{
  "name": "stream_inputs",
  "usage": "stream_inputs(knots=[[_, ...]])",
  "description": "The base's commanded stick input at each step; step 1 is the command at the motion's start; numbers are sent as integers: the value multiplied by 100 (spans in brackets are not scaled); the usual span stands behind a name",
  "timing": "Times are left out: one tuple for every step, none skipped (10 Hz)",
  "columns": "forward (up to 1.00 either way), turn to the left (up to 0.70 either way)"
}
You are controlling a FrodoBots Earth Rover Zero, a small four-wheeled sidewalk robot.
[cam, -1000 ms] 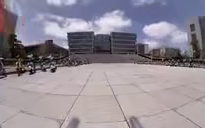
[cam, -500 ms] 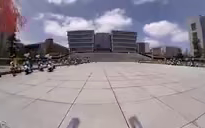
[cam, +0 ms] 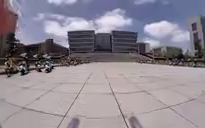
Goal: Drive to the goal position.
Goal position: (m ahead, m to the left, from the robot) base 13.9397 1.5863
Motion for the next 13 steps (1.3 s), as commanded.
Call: stream_inputs(knots=[[70, 0], [70, 0], [70, 0], [70, 0], [70, 0], [70, 0], [70, 0], [70, 0], [70, 0], [70, 0], [70, 0], [70, 0], [70, 0]])
